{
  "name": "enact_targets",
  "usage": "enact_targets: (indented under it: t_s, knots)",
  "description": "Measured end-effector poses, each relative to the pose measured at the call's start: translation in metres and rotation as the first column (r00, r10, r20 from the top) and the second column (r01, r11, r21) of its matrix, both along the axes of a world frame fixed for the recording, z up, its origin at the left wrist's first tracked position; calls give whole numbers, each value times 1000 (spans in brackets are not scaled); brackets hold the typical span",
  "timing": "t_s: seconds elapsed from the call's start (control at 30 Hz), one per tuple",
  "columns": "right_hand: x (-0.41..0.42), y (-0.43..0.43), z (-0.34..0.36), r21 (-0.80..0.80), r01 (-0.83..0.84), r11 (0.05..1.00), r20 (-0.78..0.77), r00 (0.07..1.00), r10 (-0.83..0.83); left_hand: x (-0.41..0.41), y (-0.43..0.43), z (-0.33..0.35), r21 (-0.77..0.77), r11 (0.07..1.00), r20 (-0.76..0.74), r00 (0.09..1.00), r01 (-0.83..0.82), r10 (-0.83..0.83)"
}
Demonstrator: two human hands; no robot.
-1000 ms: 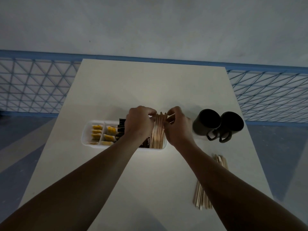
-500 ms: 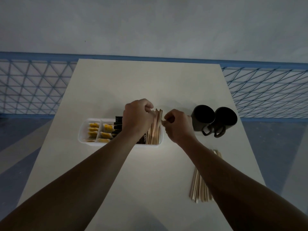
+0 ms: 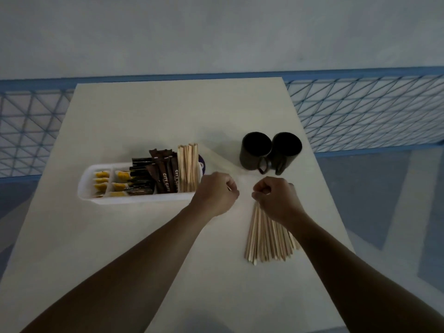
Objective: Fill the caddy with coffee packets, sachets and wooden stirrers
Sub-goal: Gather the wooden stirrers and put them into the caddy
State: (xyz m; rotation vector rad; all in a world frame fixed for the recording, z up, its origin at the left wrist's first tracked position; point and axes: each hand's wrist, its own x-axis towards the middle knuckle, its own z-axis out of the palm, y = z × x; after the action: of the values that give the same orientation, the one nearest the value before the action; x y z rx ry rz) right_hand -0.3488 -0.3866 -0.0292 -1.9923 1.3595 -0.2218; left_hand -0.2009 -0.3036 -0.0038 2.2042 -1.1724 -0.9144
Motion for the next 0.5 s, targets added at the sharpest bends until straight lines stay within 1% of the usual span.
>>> enact_targets:
  t_s: [0.13,0.23,0.37,0.5]
  knots:
    - [-29,-3,-6,11,32,999,-55,998,-32,-23,-1,-14,187,982,37,999,30,-37]
    - [-57,-8,-15,-17,105,994,-141,984,-107,-52,-6,-26,266,963,57,997,44,-61]
    - [-72,-7,-26,21,153,988,-215,966,-145,-79,-10,-43,323,946,83,996,4,-33]
    - [-74,-5,-32,58,166,984,-241,959,-148,-96,-14,-49,322,942,116,991,-99,65]
